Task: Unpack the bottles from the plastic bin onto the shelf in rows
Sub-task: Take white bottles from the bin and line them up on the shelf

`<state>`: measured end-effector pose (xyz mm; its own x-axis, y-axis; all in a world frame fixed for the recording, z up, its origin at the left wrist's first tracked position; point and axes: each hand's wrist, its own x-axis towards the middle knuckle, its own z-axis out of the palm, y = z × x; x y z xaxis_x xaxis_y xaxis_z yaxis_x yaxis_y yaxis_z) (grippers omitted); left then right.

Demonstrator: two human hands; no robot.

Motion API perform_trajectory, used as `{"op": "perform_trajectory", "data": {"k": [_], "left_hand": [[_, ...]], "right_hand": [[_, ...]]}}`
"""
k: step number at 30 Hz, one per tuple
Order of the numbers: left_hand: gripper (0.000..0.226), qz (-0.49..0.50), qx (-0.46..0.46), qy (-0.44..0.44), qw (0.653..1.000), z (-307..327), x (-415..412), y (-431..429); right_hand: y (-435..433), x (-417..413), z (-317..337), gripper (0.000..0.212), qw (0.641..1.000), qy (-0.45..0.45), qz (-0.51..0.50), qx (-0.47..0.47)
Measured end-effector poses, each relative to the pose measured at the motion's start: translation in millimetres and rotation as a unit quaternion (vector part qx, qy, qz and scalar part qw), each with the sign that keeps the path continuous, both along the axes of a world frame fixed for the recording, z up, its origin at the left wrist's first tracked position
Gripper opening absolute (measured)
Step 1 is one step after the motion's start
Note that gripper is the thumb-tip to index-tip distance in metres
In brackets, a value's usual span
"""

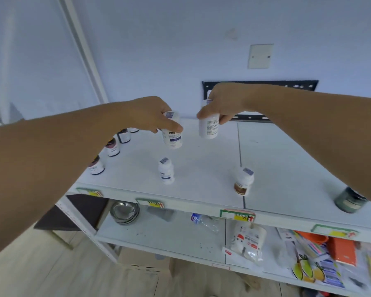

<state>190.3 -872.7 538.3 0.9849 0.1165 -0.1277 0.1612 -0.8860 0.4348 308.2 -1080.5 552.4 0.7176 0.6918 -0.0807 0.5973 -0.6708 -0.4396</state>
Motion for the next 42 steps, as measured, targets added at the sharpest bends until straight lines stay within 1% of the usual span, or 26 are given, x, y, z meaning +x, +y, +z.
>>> {"op": "perform_trajectory", "data": {"k": [3,8,11,15,18,24,30,37,39,42], "left_hand": [[0.040,0.018,0.017,0.011,1.000,-25.1,17.4,16.7],[0.046,0.053,0.023,0.028,0.998,-60.9,50.7,47.5],[0.042,0.062,0.024,0.034,0.997,-84.9,66.4,58.7],[0.041,0.063,0.010,0.050,0.997,-120.8,81.4,69.6],[0.041,0.057,-0.001,0.062,0.996,-141.0,87.1,76.6],[0.039,0.025,-0.036,0.064,0.997,-163.1,102.9,80.7],[0.041,0.001,-0.069,0.080,0.994,-169.4,113.6,83.6],[0.038,-0.014,-0.092,0.100,0.991,-172.0,115.8,81.9],[0.040,-0.017,-0.096,0.105,0.990,-173.0,115.3,77.8],[0.042,-0.022,-0.107,0.113,0.988,-171.9,114.5,73.4]], "right_hand": [[38.9,28.6,-10.2,0.048,1.000,0.009,0.010,0.008],[101.1,81.4,-39.7,0.043,0.999,0.014,0.037,-0.012],[133.5,105.7,-65.8,0.038,0.998,0.026,0.049,-0.023],[169.3,125.1,-106.7,0.036,0.994,0.067,0.082,-0.034],[187.7,126.1,-132.0,0.037,0.990,0.057,0.106,-0.070],[193.8,130.9,-166.2,0.039,0.988,0.065,0.089,-0.103],[190.2,140.7,-175.7,0.033,0.987,0.135,0.041,-0.077],[189.2,139.3,-174.5,0.033,0.986,0.124,0.053,-0.094],[187.0,139.0,-173.3,0.035,0.985,0.108,0.066,-0.114],[181.0,142.7,-170.8,0.035,0.986,0.102,0.059,-0.118]]}}
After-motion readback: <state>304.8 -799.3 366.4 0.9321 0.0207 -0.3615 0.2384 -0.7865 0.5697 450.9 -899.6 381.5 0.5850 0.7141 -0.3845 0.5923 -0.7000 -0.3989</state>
